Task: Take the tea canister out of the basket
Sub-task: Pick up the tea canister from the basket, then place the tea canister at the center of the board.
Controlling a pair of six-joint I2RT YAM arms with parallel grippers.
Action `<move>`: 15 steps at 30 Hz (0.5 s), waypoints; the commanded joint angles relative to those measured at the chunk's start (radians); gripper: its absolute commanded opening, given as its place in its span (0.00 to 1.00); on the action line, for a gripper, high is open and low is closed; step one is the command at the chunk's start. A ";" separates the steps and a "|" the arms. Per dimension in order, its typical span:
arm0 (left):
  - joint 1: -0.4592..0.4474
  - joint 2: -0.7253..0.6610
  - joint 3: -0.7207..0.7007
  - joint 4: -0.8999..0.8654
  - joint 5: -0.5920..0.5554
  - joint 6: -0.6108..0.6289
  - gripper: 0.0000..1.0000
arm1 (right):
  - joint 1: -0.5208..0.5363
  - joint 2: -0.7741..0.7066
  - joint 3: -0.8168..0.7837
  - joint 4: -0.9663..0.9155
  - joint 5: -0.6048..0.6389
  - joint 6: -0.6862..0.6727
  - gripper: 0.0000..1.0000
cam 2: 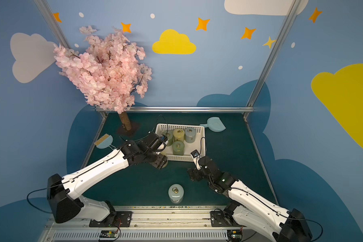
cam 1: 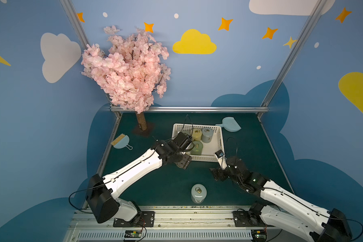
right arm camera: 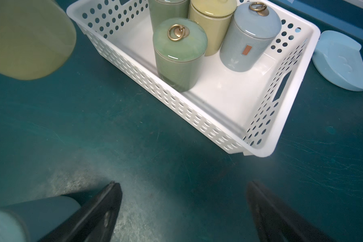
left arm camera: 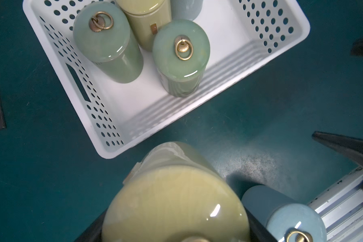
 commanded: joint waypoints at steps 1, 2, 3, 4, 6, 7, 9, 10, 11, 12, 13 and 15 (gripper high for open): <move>-0.026 -0.063 -0.015 0.030 -0.042 -0.047 0.58 | -0.003 -0.021 -0.012 0.011 0.016 0.012 0.99; -0.036 -0.075 -0.028 0.031 -0.042 -0.055 0.58 | -0.004 -0.021 -0.013 0.012 0.017 0.013 0.98; -0.044 -0.084 -0.039 0.031 -0.045 -0.062 0.58 | -0.004 -0.022 -0.014 0.012 0.016 0.013 0.98; -0.055 -0.095 -0.050 0.030 -0.049 -0.067 0.58 | -0.003 -0.022 -0.013 0.012 0.019 0.013 0.98; -0.071 -0.114 -0.069 0.028 -0.058 -0.082 0.58 | -0.002 -0.021 -0.014 0.012 0.020 0.013 0.98; -0.082 -0.122 -0.079 0.025 -0.065 -0.090 0.58 | -0.003 -0.020 -0.013 0.012 0.020 0.014 0.98; -0.102 -0.138 -0.099 0.022 -0.070 -0.104 0.57 | -0.003 -0.019 -0.014 0.012 0.021 0.014 0.99; -0.113 -0.144 -0.111 0.020 -0.075 -0.114 0.57 | -0.003 -0.020 -0.013 0.012 0.023 0.014 0.98; -0.124 -0.152 -0.121 0.018 -0.081 -0.123 0.57 | -0.003 -0.020 -0.014 0.012 0.024 0.015 0.98; -0.137 -0.159 -0.132 0.018 -0.084 -0.133 0.57 | -0.003 -0.021 -0.014 0.014 0.025 0.014 0.98; -0.149 -0.165 -0.142 0.015 -0.087 -0.141 0.57 | -0.004 -0.020 -0.014 0.014 0.026 0.014 0.99; -0.173 -0.176 -0.161 0.003 -0.101 -0.164 0.57 | -0.004 -0.021 -0.015 0.013 0.027 0.014 0.98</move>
